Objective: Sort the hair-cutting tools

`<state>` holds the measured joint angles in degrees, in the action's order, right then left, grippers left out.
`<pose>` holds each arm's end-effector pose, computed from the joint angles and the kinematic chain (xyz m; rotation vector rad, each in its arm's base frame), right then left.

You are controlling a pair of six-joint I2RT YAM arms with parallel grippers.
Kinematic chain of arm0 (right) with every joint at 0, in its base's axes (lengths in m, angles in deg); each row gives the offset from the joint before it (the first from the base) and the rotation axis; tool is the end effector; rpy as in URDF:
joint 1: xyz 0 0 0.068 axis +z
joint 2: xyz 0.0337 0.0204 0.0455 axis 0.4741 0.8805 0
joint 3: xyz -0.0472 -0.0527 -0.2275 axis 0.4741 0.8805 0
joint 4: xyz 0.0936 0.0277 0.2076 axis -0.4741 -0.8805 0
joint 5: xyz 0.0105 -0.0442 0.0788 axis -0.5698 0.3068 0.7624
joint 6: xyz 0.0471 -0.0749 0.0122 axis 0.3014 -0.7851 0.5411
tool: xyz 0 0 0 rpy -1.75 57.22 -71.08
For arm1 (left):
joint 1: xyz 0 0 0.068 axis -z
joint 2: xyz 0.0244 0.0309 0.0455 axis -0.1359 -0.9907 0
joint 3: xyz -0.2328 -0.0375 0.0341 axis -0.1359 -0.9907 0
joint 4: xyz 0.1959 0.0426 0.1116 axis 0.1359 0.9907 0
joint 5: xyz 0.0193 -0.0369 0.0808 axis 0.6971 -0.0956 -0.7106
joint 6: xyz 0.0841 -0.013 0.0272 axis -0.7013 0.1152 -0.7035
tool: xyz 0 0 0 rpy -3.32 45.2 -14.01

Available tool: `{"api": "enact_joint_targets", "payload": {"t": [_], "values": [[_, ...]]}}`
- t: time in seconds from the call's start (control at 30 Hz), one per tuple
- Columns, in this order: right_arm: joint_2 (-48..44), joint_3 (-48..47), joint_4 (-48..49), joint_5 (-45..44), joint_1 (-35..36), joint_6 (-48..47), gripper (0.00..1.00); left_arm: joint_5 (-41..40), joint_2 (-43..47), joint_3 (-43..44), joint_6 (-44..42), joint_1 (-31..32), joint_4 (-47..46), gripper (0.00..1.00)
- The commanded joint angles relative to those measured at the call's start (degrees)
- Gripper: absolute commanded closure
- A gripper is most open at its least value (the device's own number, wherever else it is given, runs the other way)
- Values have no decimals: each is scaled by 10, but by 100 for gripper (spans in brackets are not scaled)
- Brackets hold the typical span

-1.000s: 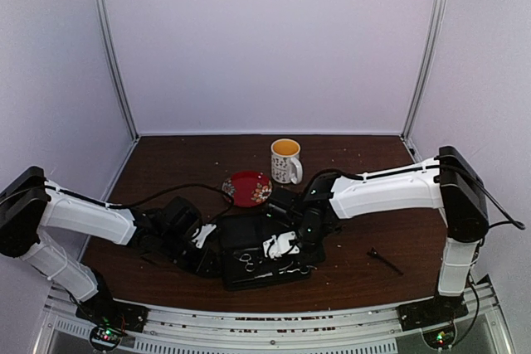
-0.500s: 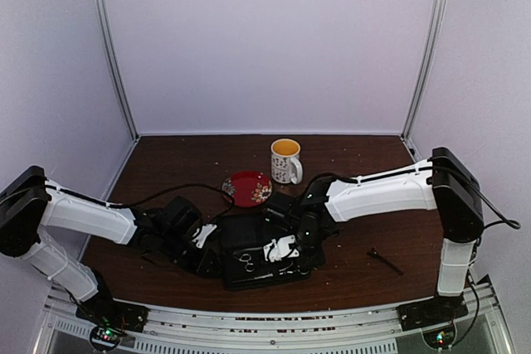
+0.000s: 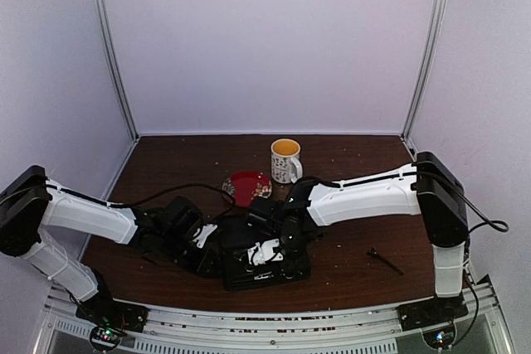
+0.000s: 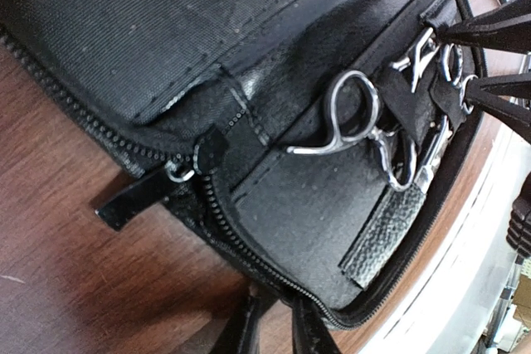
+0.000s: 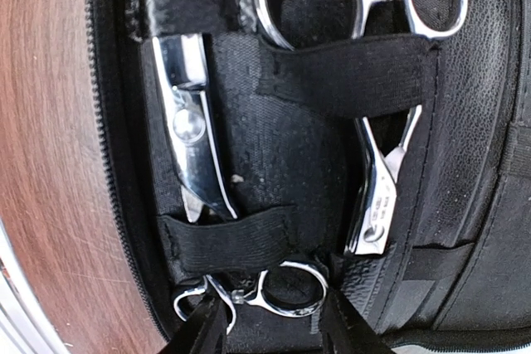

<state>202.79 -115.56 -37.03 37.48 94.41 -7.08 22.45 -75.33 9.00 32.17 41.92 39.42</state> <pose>0.1365 0.3227 0.1051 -2.3333 1.9753 0.1541 0.1340 -0.2072 0.0840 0.4879 2.8606 -0.9523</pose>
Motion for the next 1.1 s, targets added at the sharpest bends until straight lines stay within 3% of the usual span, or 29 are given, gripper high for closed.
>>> {"api": "enact_joint_targets", "payload": {"t": [0.0,0.47,0.6,0.9,1.07], "values": [[43,-30,59,50,10,0,62,-2,-12,3,-7,5,13,86],[4,-17,79,36,10,1,61,-12,0,-2,-3,5,1,86],[-64,33,99,31,1,-8,58,-32,45,23,-26,5,72,86],[-190,86,74,55,-40,-32,56,-117,172,189,-181,4,277,81],[-221,99,60,12,-83,-1,55,-166,151,321,-282,1,288,64]]}}
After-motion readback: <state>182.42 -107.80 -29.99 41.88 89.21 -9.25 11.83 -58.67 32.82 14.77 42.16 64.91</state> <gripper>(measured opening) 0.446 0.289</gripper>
